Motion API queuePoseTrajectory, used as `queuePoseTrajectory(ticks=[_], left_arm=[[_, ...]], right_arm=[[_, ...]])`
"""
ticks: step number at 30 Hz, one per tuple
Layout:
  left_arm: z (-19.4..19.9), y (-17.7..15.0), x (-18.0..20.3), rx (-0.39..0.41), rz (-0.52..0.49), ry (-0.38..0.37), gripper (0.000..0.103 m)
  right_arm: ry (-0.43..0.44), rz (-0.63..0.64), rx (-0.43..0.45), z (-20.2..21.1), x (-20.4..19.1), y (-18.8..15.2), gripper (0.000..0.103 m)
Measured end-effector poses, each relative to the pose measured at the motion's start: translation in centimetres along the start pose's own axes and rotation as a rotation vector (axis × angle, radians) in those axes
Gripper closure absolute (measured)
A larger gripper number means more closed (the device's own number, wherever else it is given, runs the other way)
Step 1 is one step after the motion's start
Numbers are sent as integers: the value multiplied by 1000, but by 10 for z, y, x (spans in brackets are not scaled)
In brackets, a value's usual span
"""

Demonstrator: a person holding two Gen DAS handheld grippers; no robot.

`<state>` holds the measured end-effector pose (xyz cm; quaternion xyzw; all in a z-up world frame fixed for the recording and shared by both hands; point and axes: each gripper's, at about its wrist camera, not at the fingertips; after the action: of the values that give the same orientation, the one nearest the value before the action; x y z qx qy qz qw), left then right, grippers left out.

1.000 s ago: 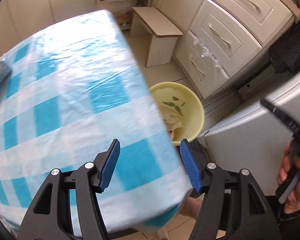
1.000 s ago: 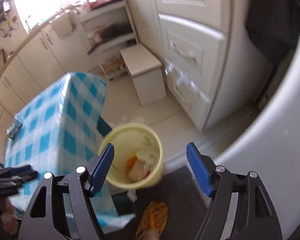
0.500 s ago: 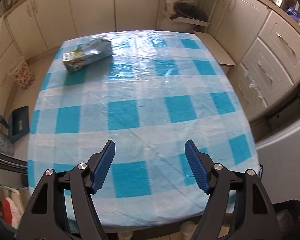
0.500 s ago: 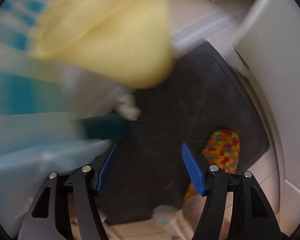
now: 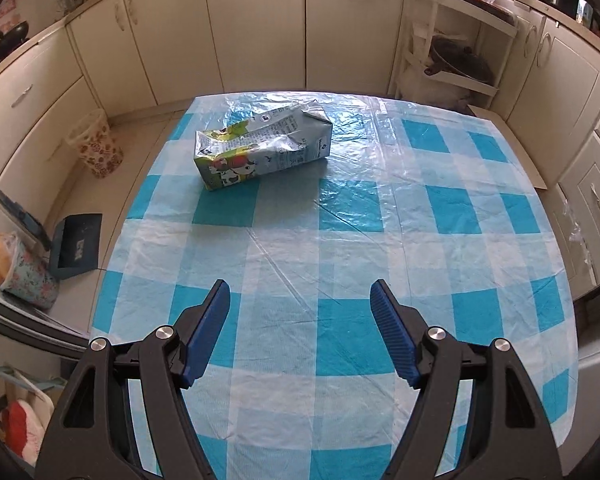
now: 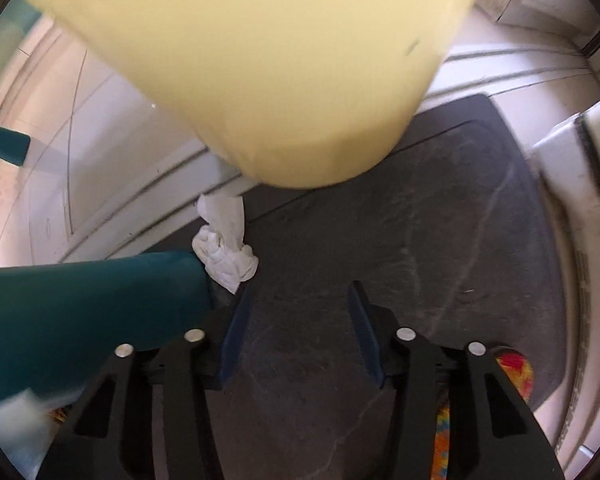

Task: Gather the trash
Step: 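Move the left tool to the juice carton while the right tool lowers toward the floor tissue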

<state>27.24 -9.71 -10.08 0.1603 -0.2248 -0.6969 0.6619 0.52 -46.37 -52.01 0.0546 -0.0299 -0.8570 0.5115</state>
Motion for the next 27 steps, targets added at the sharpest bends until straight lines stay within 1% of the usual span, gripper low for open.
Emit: queuePoseTrajectory(ticks=[2,5,6,11,15,17,19,20,21,22,23,24,26,27], left_arm=[[-6,1,3,-1,-17,12,34],[-11,5,4,14,-23,20,34],[-13,7,4,20,-23,21,33],[-18,20,1,57,-12,47,30],[-20,38,-7,116,8,102,28],[-19,50,-12,158,13,135,25],[-21,62,-18,185,20,159,22],[-24,68,-20,188,25,155,22],[-27,75,-21,190,21,146,22],[-31,81,-18,195,-18,127,22],[-38,86,-11,181,-97,113,22],[-47,90,-3,149,-217,111,22],[-57,93,9,140,-408,154,21],[-62,96,10,104,-496,139,21]], right_arm=[[-2,14,6,-9,-5,1,58],[-15,35,27,-15,-15,3,58],[-25,42,20,-20,-17,5,60],[-91,65,-17,-44,-22,7,60],[-109,76,17,-50,-23,4,60],[-105,75,24,-52,-25,4,62],[-90,75,27,-52,-24,3,67],[-86,76,27,-51,-23,2,75],[-90,76,22,-51,-23,2,96],[-82,67,12,-51,-21,2,99],[-69,50,4,-51,-19,2,99],[-60,38,-1,-51,-18,2,100],[-52,34,-4,-49,-13,5,101],[-49,35,-4,-48,-11,6,101]])
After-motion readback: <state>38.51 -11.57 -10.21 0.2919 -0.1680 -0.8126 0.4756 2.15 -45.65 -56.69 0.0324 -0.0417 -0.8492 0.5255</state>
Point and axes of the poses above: each gripper's, at about its wrist camera, not at the fingertips, and z roughly against the way its jaws point, x to its right, y to its top, and after that the axes turned 11 degrees about z, right-handed
